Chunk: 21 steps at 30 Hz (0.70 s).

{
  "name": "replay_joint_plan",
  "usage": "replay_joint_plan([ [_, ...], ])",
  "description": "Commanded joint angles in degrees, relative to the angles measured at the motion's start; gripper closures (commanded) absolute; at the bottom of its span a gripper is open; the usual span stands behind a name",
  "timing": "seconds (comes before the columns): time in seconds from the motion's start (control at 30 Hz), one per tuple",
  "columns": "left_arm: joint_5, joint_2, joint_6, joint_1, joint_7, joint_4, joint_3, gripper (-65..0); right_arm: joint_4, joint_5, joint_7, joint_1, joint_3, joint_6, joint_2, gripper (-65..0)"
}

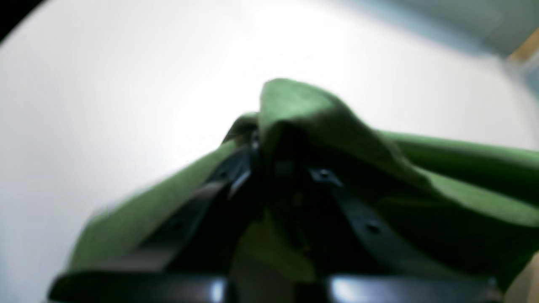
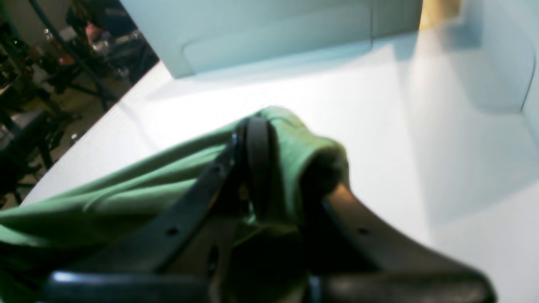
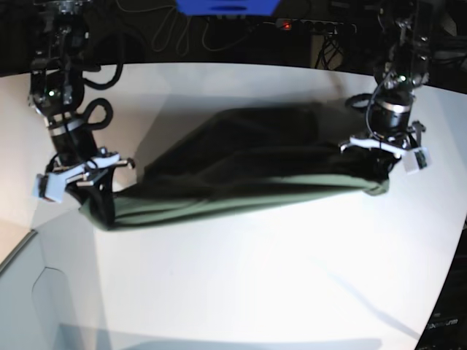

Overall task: Layout the t-shirt on the table in an organized manner, then fold the t-shirt properly
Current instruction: 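Lift and stretch the shirt between both grippers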

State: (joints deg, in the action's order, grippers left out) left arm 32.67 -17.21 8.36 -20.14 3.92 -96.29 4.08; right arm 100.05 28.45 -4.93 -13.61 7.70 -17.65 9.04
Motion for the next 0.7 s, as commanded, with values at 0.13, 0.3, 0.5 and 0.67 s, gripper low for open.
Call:
replay_joint_plan([
  [0.13,-0.4,3.5,0.9,-3.2,-1.9,0.8,0.6,-24.4,-1.0,0.5,2.6,-0.5,0.4,0.2,0.7,0.0],
  [0.3,-0.4,5.9,0.8,-7.9,-2.1,-0.8,1.0,-35.9,-1.0,0.5,2.5,-0.6,0.8,0.2,0.8,0.0],
  [0.5,-0.4,6.0,0.8,-10.4,-2.0,-8.1,6.9,-36.1,-1.0,0.5,2.5,-0.6,0.9,0.2,0.9,0.0],
  [0.67,1.8,5.7,0.8,-9.4,-1.9,-12.8,11.6,-36.2,-1.0,0.5,2.5,-0.6,0.9,0.2,0.9,0.0],
])
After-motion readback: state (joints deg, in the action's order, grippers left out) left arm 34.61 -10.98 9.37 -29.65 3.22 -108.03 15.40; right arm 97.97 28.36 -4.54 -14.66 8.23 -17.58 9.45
